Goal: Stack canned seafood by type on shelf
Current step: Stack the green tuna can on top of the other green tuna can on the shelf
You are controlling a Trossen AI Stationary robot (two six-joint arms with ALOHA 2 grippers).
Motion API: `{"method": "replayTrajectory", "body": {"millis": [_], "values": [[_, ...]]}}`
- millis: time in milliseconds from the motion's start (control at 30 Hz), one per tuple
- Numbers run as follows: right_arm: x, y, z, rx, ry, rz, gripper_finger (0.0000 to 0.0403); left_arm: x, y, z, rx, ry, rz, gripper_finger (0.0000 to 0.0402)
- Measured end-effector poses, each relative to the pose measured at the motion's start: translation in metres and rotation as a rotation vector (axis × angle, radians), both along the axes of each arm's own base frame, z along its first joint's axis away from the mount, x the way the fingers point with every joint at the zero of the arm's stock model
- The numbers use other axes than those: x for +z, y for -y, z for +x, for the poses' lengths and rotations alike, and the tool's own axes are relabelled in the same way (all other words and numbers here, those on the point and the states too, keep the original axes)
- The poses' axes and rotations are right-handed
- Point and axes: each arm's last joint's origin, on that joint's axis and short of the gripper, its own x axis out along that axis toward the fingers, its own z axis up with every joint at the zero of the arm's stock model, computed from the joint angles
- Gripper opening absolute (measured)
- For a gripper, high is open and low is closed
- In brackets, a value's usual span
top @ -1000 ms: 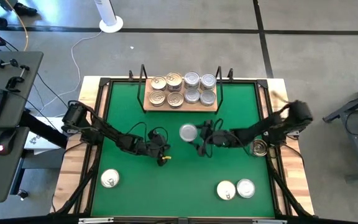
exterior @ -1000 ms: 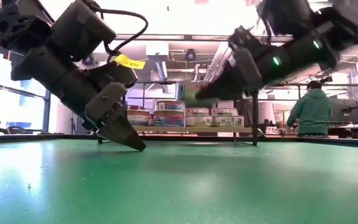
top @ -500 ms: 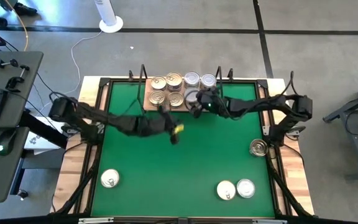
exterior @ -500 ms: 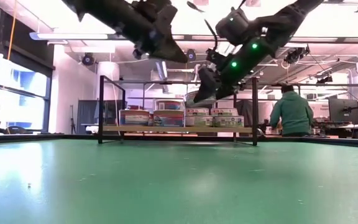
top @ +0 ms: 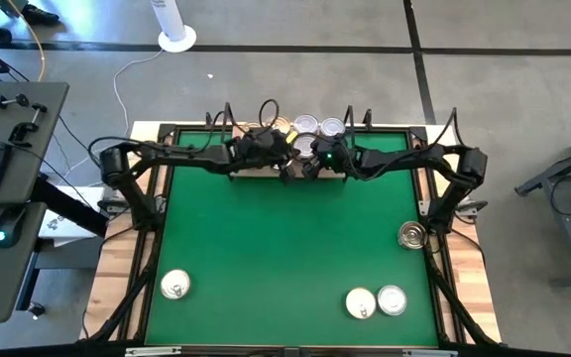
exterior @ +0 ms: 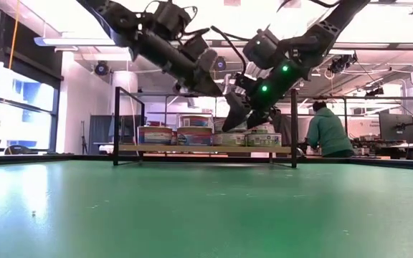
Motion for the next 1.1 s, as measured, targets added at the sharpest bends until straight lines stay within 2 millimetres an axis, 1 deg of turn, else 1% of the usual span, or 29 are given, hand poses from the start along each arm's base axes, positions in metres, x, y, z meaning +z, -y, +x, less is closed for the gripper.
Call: {"method": "replayTrajectory", "body": {"millis": [233,400,567,933,1033,1100], "values": [[0.000,0.000,0.000,0.012,0.001,0.009,0.0370,-0.015,-0.025,0.008,-0.001,-0.016,-0.043,0.0000],[0.000,-0.001,0.001,0.050,-0.011,0.003,0.0385,-0.022,-0.035,0.006,-0.003,-0.017,-0.076,0.0000],[0.000,-0.001,0.001,0.076,-0.025,-0.012,0.0397,-0.027,-0.037,0.006,-0.018,-0.030,-0.098,0.0000],[0.004,0.001,0.003,0.118,-0.010,-0.011,0.0399,-0.026,-0.039,0.007,-0.021,-0.009,-0.089,0.0000],[0.007,0.002,0.005,0.118,0.000,-0.016,0.0399,-0.031,-0.043,0.007,-0.038,-0.008,-0.109,0.0000],[0.009,0.003,0.006,0.118,-0.001,-0.016,0.0400,-0.038,-0.046,0.007,-0.043,-0.017,-0.137,0.0000]]}}
